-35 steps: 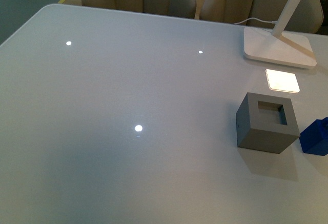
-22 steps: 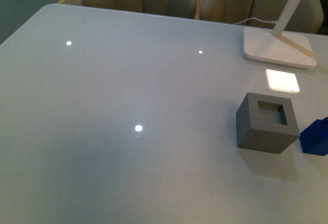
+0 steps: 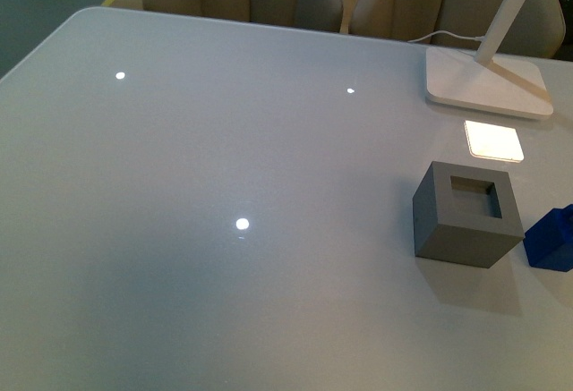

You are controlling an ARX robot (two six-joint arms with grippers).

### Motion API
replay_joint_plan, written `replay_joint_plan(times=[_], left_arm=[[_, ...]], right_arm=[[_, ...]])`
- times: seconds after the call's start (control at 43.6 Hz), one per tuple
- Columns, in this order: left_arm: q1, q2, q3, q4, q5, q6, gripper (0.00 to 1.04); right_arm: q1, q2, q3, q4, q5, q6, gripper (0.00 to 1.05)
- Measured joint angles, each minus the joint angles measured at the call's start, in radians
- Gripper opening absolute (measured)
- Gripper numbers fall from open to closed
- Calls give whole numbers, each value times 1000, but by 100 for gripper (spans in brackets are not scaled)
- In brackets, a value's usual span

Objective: Insert blue part into gray base

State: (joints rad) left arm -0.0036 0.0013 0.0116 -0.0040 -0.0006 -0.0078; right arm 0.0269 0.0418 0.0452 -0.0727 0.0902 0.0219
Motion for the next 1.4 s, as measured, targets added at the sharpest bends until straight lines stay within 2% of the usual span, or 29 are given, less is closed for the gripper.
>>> replay_joint_plan(times=[0.023,0.046,0.069,0.138,0.206,0.275,0.367,0.481,0.527,0.802,1.009,1.398], left_arm=[[0,0,0,0,0,0,97],[0,0,0,0,-2,0,97],[0,0,0,0,-2,0,97],[0,0,0,0,0,0,97],[0,0,0,0,0,0,97],[0,0,0,0,1,0,97],[0,0,0,0,0,0,97],[0,0,0,0,0,0,97],[0,0,0,0,0,0,97],[0,0,0,0,0,0,97],[0,0,0,0,0,0,97],[0,0,0,0,0,0,97]], right_arm=[[26,40,26,-61,51,13,96],[60,118,61,-117,158,33,96],[71,173,80,-127,195,40,96],[74,326,124,-89,213,61,96],[44,472,168,-12,167,63,96],[-21,655,236,80,79,51,96],[-114,877,341,118,-24,29,96],[-226,1238,533,65,-193,-27,96],[-250,1359,606,21,-220,-42,96],[-246,1757,846,-76,-232,-61,96],[-212,1902,897,-74,-184,-64,96],[-219,2053,978,-83,-143,-63,96]])
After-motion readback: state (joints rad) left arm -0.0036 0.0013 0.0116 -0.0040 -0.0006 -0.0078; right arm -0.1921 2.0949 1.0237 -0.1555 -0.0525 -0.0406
